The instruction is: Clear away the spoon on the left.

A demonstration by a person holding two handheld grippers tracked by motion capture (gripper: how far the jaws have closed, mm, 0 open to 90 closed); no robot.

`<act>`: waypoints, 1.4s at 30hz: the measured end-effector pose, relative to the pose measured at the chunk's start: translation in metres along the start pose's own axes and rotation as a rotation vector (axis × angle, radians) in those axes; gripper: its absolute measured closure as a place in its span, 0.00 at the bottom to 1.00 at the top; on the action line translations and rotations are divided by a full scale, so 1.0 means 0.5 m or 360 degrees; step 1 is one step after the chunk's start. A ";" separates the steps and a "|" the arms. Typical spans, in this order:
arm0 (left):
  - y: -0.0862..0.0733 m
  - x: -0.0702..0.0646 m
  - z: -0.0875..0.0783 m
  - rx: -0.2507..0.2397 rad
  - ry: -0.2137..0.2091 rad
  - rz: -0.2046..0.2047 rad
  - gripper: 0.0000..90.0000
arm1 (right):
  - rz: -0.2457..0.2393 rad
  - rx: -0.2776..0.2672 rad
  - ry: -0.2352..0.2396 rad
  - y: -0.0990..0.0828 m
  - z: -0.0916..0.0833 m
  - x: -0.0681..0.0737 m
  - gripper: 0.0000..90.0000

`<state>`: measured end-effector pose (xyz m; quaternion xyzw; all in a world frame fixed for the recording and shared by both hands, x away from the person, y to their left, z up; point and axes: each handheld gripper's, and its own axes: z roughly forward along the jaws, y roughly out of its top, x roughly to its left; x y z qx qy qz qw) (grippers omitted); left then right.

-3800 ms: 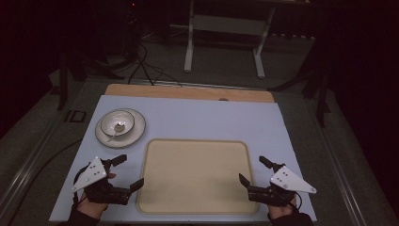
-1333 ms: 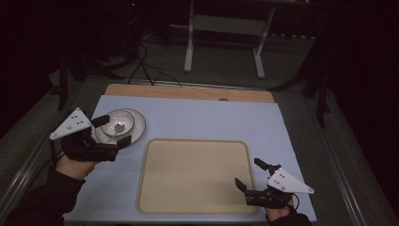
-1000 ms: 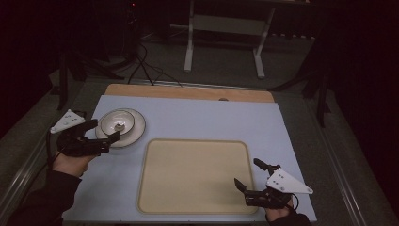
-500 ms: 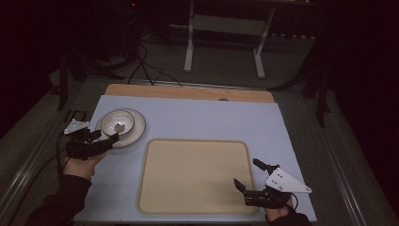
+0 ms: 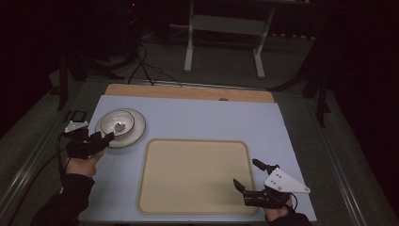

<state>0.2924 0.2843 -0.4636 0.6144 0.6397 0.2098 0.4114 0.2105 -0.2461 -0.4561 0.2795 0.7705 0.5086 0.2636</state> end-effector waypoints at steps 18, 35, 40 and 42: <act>-0.012 0.039 0.013 0.0027 0.0006 -0.0200 0.72 | -0.0006 0.0011 0.0001 -0.001 0.002 0.000 0.13; -0.024 0.065 0.017 -0.0051 -0.0011 -0.0379 0.93 | -0.0006 0.0018 0.0000 -0.001 0.003 0.000 0.13; -0.022 0.072 0.014 -0.0089 -0.0002 -0.0422 0.96 | -0.0004 0.0020 0.0000 -0.002 0.004 0.000 0.13; -0.021 0.074 0.012 -0.0108 0.0003 -0.0435 0.98 | -0.0004 0.0022 -0.0001 -0.002 0.004 0.000 0.13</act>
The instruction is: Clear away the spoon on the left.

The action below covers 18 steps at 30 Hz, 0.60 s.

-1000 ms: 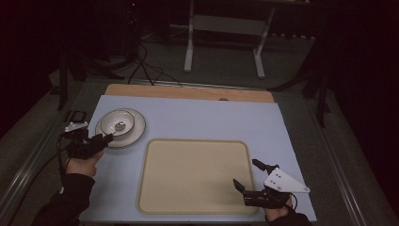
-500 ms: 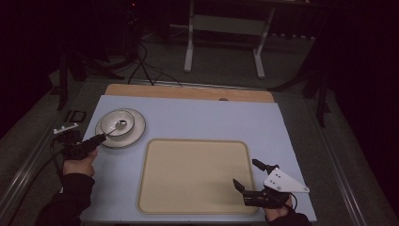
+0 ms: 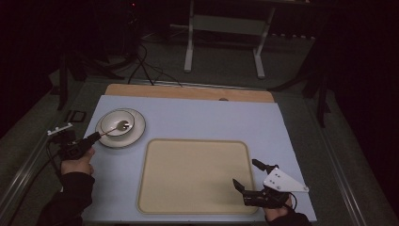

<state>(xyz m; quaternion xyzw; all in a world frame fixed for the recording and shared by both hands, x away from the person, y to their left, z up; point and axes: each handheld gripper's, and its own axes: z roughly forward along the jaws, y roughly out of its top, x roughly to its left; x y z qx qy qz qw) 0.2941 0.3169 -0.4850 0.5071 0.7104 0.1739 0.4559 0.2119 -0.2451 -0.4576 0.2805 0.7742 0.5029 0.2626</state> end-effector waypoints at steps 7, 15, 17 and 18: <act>0.005 0.002 -0.003 -0.0003 0.0000 0.0014 0.99 | 0.0005 -0.0003 0.0001 0.000 0.000 -0.001 0.13; 0.020 0.000 -0.017 -0.0026 -0.0023 0.0081 0.99 | 0.0009 -0.0018 -0.0009 0.000 -0.002 -0.003 0.13; 0.026 -0.001 -0.023 -0.0026 -0.0032 0.0088 0.99 | 0.0010 -0.0024 -0.0011 0.000 -0.002 -0.004 0.13; 0.031 -0.001 -0.028 -0.0024 -0.0044 0.0100 0.99 | 0.0008 -0.0029 -0.0016 0.000 -0.002 -0.004 0.13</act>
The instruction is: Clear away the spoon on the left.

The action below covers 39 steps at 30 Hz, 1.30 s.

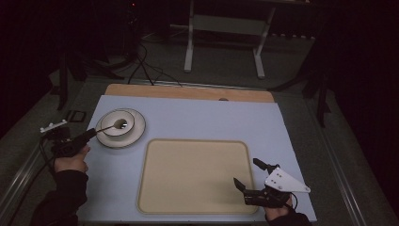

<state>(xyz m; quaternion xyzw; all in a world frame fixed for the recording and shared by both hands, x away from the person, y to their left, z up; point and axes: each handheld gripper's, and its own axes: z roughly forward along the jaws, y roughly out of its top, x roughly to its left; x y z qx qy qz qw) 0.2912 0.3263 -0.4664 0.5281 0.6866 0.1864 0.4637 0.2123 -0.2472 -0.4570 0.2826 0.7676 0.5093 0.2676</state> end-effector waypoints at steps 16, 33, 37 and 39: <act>0.063 -0.018 -0.073 -0.0023 -0.0090 0.0155 1.00 | -0.0007 -0.0019 -0.0032 0.000 -0.002 -0.001 0.13; 0.104 -0.098 -0.113 0.0085 -0.0424 0.0456 0.99 | 0.0002 -0.0048 -0.0031 0.000 -0.004 -0.003 0.13; 0.099 -0.124 -0.111 0.0123 -0.0500 0.0523 0.99 | 0.0001 -0.0047 -0.0028 -0.001 -0.004 -0.003 0.13; 0.097 -0.137 -0.108 0.0148 -0.0543 0.0572 0.99 | 0.0003 -0.0047 -0.0028 -0.001 -0.004 -0.003 0.13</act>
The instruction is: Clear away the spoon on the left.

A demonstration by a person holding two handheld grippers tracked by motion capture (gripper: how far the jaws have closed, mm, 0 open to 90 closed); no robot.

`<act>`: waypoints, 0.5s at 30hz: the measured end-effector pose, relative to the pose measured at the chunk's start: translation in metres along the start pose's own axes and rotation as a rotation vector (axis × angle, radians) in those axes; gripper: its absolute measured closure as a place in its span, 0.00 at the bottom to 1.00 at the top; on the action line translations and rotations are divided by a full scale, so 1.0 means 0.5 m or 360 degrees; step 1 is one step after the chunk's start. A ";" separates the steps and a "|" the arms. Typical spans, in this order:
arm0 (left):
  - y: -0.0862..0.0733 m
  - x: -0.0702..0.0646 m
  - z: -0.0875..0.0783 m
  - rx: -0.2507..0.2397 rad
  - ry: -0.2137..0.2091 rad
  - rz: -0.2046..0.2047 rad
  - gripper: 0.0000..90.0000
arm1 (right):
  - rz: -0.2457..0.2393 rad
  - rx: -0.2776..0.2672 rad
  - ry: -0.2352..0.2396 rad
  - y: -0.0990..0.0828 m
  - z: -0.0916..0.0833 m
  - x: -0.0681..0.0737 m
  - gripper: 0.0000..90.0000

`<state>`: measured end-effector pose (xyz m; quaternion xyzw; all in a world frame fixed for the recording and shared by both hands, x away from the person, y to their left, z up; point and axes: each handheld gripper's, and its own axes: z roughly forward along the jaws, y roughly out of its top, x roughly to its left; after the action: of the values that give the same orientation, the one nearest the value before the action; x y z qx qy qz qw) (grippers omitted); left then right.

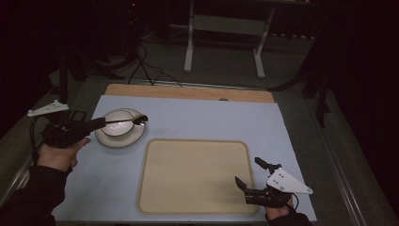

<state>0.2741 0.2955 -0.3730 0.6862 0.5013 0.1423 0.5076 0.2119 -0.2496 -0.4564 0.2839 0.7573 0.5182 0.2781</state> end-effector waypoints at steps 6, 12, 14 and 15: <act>0.007 -0.028 0.017 0.0042 -0.0150 0.0141 0.99 | 0.0006 0.0005 0.0002 -0.001 0.001 0.000 0.13; 0.016 -0.060 0.025 0.0124 -0.0241 0.0265 0.99 | 0.0002 0.0002 0.0003 -0.001 0.000 0.000 0.13; 0.017 -0.064 0.027 0.0138 -0.0260 0.0278 0.99 | 0.0003 0.0003 0.0003 0.000 0.000 0.000 0.13; 0.018 -0.068 0.028 0.0154 -0.0274 0.0294 0.99 | 0.0004 0.0003 0.0012 -0.001 0.001 0.000 0.13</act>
<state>0.2731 0.2594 -0.3609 0.7628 0.3968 0.1047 0.4998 0.2121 -0.2492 -0.4570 0.2832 0.7585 0.5189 0.2742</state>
